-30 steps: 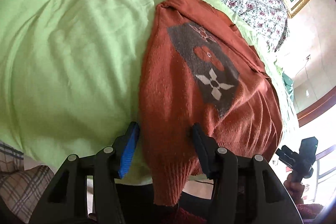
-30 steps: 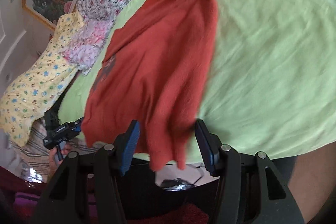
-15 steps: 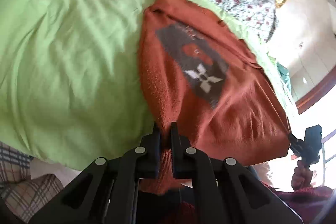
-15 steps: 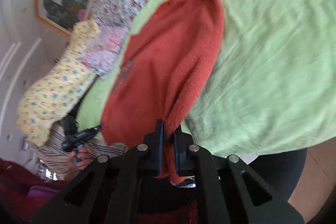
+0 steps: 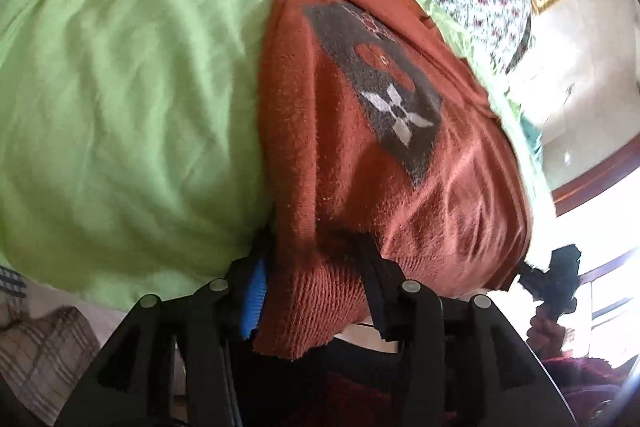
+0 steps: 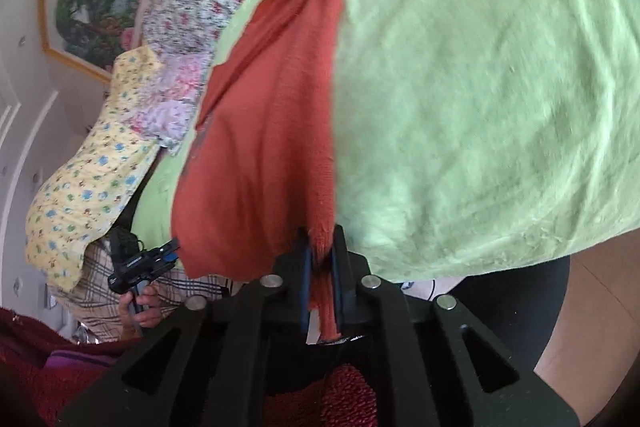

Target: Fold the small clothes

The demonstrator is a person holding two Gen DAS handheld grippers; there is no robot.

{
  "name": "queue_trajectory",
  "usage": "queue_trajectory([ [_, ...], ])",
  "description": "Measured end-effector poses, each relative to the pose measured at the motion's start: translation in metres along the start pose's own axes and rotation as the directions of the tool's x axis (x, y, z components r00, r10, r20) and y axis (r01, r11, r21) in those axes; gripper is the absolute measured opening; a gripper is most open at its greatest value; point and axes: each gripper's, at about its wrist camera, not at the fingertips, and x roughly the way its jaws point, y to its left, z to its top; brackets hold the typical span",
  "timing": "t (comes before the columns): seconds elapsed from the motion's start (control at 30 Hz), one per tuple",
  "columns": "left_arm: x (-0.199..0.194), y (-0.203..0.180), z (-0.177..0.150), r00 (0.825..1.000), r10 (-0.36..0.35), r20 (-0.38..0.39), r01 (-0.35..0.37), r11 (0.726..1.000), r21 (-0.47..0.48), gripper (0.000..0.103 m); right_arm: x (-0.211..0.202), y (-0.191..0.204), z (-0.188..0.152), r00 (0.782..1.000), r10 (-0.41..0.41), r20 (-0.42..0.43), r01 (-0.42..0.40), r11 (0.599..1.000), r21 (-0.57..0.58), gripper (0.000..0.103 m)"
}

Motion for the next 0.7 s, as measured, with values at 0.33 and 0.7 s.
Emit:
queue_trajectory([
  [0.33, -0.025, -0.008, -0.002, 0.998, -0.012, 0.063, 0.008, 0.998, 0.069, 0.007, -0.011, 0.021, 0.001, 0.985, 0.173, 0.008, -0.172, 0.982, -0.076, 0.006],
  [0.7, -0.085, -0.037, 0.08, 0.928, -0.2, 0.314, 0.173, 0.979, 0.111, 0.007, -0.069, 0.07, 0.087, 0.861, 0.453, 0.232, -0.422, 0.89, -0.172, 0.006],
])
